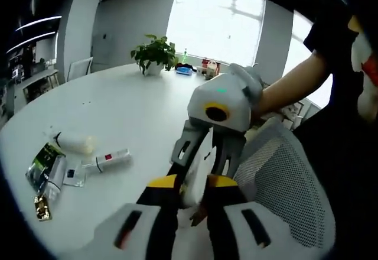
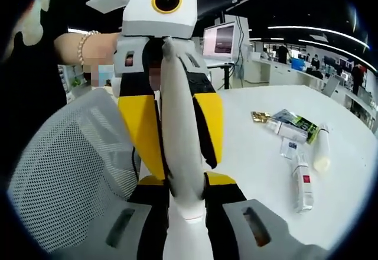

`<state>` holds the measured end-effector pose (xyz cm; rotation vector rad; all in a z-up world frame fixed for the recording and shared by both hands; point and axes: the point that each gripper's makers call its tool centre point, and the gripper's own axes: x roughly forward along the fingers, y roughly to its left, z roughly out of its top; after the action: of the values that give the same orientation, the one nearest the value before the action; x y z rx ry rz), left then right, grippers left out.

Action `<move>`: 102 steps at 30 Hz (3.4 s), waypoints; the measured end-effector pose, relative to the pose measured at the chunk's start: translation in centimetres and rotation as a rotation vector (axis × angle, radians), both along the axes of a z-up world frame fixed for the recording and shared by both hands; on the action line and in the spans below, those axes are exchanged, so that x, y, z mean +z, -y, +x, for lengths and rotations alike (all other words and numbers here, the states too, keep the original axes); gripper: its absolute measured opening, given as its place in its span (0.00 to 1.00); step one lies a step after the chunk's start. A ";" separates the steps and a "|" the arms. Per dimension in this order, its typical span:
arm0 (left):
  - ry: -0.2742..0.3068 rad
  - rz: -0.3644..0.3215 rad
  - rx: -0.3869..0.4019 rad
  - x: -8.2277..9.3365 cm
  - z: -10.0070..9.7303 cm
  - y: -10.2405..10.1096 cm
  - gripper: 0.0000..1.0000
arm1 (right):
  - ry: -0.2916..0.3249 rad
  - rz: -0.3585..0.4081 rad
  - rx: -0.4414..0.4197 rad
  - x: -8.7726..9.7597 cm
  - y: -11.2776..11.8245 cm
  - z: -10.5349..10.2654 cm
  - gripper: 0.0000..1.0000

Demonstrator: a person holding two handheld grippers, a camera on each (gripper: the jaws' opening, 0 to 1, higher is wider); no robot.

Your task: Arrange the skincare products in the storage area until every visible bottle or jar stands upright without overlapping.

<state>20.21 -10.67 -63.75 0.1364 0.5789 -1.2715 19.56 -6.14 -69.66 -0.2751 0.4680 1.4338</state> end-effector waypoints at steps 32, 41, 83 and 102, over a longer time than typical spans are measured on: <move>0.057 -0.031 -0.027 0.3 6.1 5.1 0.13 | 0.069 -0.021 0.013 0.1 4.8 6.0 0.20; 0.073 -0.037 -0.040 0.4 9.3 6.3 0.14 | 0.076 0.009 -0.011 0.3 5.9 9.6 0.20; 0.062 -0.044 0.065 -0.2 12.6 5.5 0.30 | 0.042 -0.140 -0.086 -2.7 8.1 13.0 0.41; 0.063 -0.072 0.238 1.0 11.2 0.7 0.49 | 0.054 -0.125 -0.211 -0.7 8.7 10.9 0.63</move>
<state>31.39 -11.36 -62.79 0.0459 0.4798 -1.0517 30.51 -14.86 -70.34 -0.3533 0.5273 1.1913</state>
